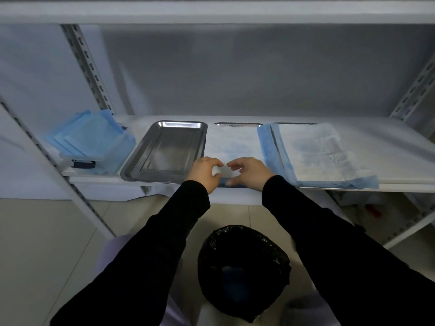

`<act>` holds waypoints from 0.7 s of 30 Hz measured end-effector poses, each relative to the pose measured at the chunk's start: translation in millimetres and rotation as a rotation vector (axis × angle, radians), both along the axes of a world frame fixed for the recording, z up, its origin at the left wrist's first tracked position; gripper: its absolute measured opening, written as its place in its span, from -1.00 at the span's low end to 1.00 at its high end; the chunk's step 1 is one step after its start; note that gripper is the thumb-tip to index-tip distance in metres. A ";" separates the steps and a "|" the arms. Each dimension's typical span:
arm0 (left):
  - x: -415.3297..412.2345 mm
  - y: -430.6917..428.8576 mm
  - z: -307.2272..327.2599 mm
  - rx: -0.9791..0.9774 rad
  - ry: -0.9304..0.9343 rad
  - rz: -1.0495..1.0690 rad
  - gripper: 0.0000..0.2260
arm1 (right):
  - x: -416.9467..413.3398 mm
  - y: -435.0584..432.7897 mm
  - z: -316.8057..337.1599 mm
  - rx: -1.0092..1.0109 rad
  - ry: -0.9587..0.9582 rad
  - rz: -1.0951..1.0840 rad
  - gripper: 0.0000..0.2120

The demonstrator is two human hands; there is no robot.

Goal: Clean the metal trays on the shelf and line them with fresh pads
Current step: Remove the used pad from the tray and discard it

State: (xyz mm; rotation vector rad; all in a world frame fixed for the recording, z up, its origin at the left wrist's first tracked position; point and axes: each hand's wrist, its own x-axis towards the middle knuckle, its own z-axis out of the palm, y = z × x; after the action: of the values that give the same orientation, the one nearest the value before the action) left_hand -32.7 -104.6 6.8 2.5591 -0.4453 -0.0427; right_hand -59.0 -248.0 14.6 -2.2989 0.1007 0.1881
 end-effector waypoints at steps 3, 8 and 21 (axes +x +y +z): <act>3.9 0.1 -1.0 -0.023 0.016 0.012 -0.70 | 2.6 0.5 -2.2 -0.037 0.014 0.042 -0.39; 8.2 -0.3 -0.8 -0.034 0.042 0.016 -0.66 | 7.2 0.6 -3.8 -0.114 0.024 0.079 -0.48; 8.6 -4.1 3.2 -0.099 0.101 0.003 -0.62 | 18.5 -4.8 -5.1 -0.164 0.041 0.053 -0.80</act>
State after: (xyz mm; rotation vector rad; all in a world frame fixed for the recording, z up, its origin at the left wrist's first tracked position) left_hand -24.0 -108.7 10.0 2.4471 -0.3954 -0.1451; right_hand -40.5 -252.8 9.5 -2.4631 0.0781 0.2630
